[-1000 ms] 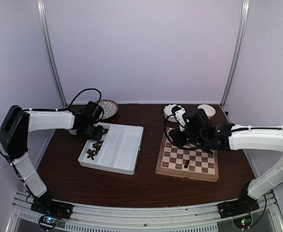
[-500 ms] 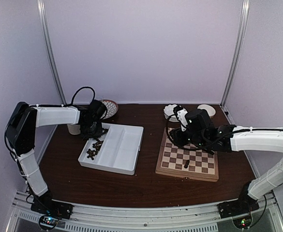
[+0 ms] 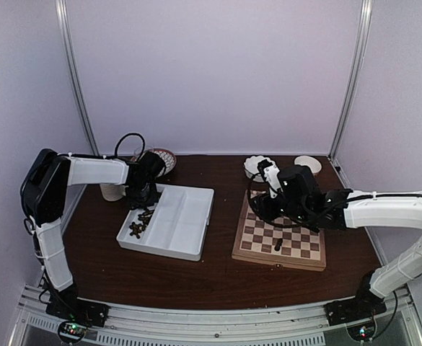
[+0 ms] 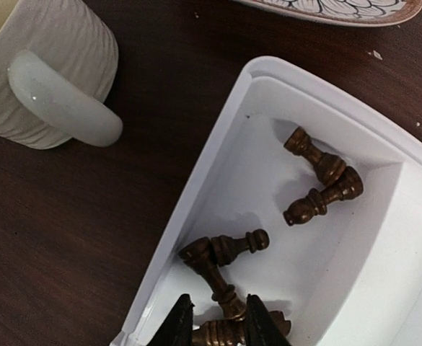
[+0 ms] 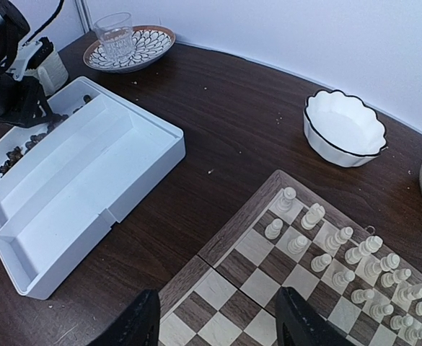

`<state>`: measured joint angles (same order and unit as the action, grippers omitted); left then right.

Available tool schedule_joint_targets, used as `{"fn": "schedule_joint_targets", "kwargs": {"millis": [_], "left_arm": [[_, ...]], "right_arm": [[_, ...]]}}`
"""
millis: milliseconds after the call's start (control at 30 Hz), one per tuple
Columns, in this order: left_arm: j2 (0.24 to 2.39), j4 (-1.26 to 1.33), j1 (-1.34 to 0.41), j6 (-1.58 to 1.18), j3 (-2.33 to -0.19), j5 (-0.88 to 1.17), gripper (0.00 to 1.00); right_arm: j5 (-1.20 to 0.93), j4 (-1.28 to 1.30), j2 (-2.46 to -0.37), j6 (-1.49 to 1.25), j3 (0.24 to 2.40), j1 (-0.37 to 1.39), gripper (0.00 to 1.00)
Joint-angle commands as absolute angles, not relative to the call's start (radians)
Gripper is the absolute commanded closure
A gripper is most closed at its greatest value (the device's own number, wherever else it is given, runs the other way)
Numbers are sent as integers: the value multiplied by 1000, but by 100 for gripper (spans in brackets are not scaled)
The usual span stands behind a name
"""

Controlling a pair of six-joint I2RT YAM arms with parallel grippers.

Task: Set up the chess pieces on the board
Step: Pick up the chess pile from the storage box.

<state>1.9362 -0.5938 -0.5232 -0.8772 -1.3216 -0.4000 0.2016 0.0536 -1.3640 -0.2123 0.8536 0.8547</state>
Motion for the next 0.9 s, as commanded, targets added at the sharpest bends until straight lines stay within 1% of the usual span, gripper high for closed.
{"fn": "schedule_joint_targets", "kwargs": {"millis": [0,533,667,733,767,867], "left_arm": [[1973,-582,-510,-900,-1368,-402,74],[2083,-614,-483,-914,-1415,-365,75],[2092,-620,-483,-912,-1423,-351,80],[2090,-623,-483,-906,-1428,-347,85],[2086,-627,-483,-900,-1432,-347,90],[2043,-628,-483,-885,-1423,-346,92]], "right_arm": [[192,23,-1332,-211,839,848,43],[185,38,-1355,-215,856,848,43],[184,40,-1352,-216,856,848,43],[186,40,-1349,-217,855,848,43],[186,40,-1347,-216,853,848,43],[186,40,-1344,-215,852,848,43]]}}
